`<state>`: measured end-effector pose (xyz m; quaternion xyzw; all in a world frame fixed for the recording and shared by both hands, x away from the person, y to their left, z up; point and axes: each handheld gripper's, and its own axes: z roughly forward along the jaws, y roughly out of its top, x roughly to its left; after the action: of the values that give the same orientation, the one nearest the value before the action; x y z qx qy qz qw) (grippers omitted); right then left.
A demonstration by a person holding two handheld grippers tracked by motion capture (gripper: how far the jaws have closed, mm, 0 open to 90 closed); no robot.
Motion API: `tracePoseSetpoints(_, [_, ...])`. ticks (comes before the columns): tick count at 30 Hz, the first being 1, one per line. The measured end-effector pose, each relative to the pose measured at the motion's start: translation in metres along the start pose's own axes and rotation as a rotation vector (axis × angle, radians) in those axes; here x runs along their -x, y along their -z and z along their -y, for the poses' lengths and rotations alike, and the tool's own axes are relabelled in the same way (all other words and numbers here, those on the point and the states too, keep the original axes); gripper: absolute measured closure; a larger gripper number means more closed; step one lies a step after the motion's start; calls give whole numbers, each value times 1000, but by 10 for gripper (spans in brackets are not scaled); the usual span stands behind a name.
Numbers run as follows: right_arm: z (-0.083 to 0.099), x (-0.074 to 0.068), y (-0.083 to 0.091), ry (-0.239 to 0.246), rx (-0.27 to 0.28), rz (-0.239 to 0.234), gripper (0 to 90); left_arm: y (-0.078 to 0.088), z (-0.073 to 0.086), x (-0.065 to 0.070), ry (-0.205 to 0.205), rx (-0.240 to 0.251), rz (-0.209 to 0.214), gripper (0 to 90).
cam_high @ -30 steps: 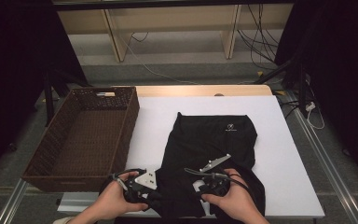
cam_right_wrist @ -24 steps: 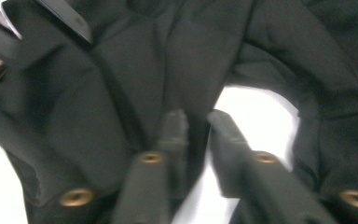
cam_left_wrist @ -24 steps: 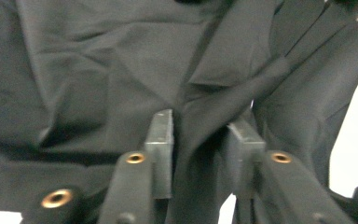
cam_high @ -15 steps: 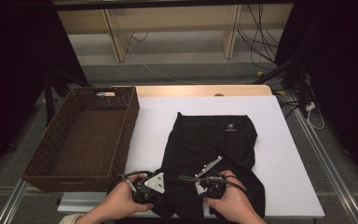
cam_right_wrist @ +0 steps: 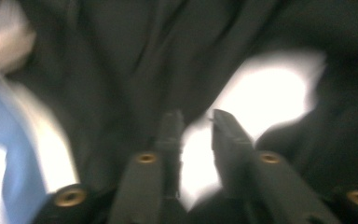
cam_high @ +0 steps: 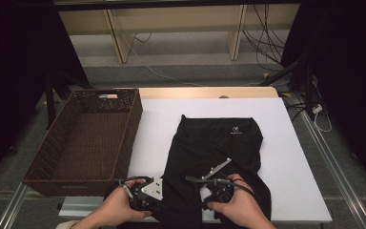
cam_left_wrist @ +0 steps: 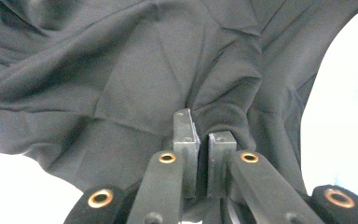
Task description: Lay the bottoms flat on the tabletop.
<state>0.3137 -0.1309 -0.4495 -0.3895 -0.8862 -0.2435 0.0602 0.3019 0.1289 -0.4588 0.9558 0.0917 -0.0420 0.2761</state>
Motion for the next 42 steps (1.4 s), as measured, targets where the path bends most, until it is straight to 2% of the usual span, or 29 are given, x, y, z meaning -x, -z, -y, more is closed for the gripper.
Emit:
tracePoseSetpoints(1, [-4,5,-2,-17,57,24,643,0,0,0,-3,-2,0,845])
tracePoseSetpoints(2, [-7,8,-4,-38,88,32,641,0,-1,1,-8,-3,-1,845])
tracePoseSetpoints(4, [-11,12,-13,-40,104,44,664,0,0,2,-11,-3,3,849])
tracePoseSetpoints(7, [-13,11,-25,-19,54,45,788,0,1,2,-13,-9,12,860])
tracePoseSetpoints(9, [-13,9,-27,12,42,71,892,1,3,3,-13,-10,17,864])
tracePoseSetpoints(10, [-12,8,-24,18,12,67,900,1,3,4,-13,-11,18,864])
tracePoseSetpoints(14, [-7,6,-11,22,-29,78,900,4,5,7,-16,-3,25,861])
tracePoseSetpoints(17, [-1,5,-5,9,-53,69,900,5,7,9,-15,5,34,846])
tracePoseSetpoints(19, [3,4,-3,3,-79,51,900,7,7,10,-10,22,47,803])
tracePoseSetpoints(22, [7,4,-4,-6,-101,29,866,11,6,10,14,73,56,674])
tracePoseSetpoints(24, [7,6,-4,-16,-97,36,843,14,4,8,40,110,48,587])
tracePoseSetpoints(26, [5,8,0,-26,-71,49,830,16,6,2,75,139,21,561])
tracePoseSetpoints(28, [4,9,5,-39,-35,70,796,15,9,-6,132,129,-38,560])
tracePoseSetpoints(29, [4,10,8,-59,-1,72,773,13,11,-8,150,112,-69,561])
tracePoseSetpoints(30, [3,12,8,-57,21,72,754,11,13,-11,155,93,-91,563])
tracePoseSetpoints(32, [4,12,5,-61,43,69,692,8,14,-12,147,64,-96,558])
tracePoseSetpoints(33, [4,13,2,-56,54,68,677,6,15,-11,141,47,-77,545])
tracePoseSetpoints(35, [4,13,-5,-55,71,67,643,2,15,-9,101,13,-56,502])
tracePoseSetpoints(37, [4,14,-11,-49,85,67,694,-2,14,-6,76,-9,-34,491])
tracePoseSetpoints(39, [4,15,-14,-33,72,75,859,-4,12,-3,55,-15,-10,505])
tracePoseSetpoints(40, [3,15,-14,-31,70,74,885,-4,11,-1,38,-14,5,532])
tracePoseSetpoints(42, [1,17,-10,-33,99,101,892,-2,9,3,15,1,32,547])
